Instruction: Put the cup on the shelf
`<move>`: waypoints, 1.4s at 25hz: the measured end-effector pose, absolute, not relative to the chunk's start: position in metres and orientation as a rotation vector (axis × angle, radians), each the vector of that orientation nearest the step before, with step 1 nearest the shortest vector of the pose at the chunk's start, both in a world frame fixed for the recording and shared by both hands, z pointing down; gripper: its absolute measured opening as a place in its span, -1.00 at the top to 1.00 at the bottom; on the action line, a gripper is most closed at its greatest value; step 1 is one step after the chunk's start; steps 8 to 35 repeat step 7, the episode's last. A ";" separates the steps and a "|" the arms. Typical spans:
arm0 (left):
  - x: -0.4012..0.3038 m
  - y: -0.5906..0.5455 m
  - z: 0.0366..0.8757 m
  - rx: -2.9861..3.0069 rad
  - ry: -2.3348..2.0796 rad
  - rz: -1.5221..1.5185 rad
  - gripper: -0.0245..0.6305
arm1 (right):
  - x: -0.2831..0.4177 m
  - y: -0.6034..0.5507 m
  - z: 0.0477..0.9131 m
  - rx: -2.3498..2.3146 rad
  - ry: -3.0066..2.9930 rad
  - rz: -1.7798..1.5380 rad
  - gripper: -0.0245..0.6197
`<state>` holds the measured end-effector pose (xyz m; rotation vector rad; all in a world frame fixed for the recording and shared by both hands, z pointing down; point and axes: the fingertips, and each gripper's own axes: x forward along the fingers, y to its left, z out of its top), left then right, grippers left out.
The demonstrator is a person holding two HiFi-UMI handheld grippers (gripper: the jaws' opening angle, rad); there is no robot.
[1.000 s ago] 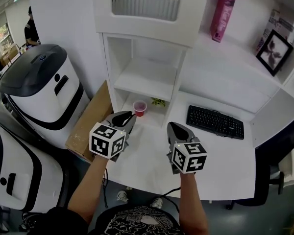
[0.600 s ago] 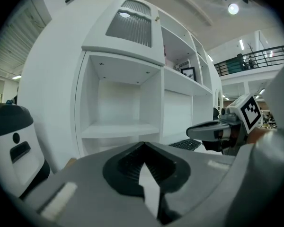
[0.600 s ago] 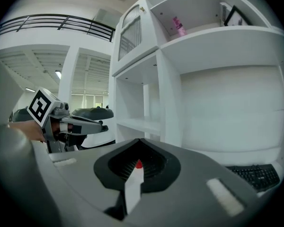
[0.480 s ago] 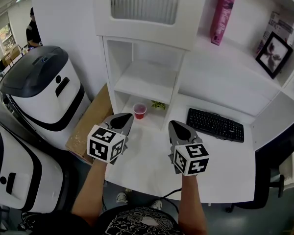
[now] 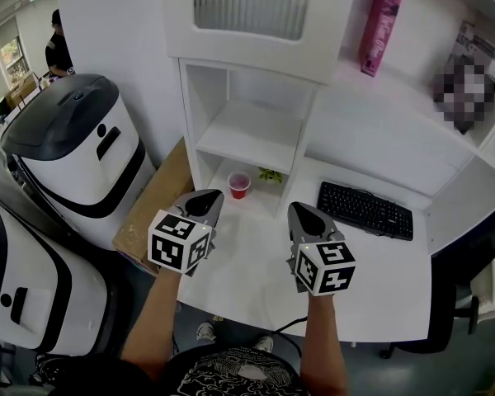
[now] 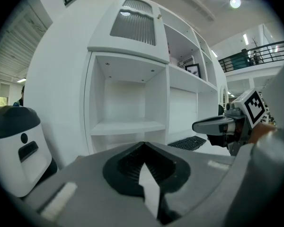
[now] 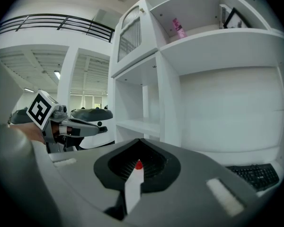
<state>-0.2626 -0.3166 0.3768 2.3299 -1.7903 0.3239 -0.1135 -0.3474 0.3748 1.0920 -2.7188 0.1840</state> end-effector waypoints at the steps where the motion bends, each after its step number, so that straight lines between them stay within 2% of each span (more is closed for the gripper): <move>1: -0.263 -0.316 0.377 2.330 -1.790 0.320 0.93 | -0.114 -0.347 0.375 1.091 -2.718 0.184 0.85; 35: -0.266 -0.315 0.374 2.334 -1.782 0.306 0.93 | -0.116 -0.345 0.372 1.101 -2.720 0.182 0.85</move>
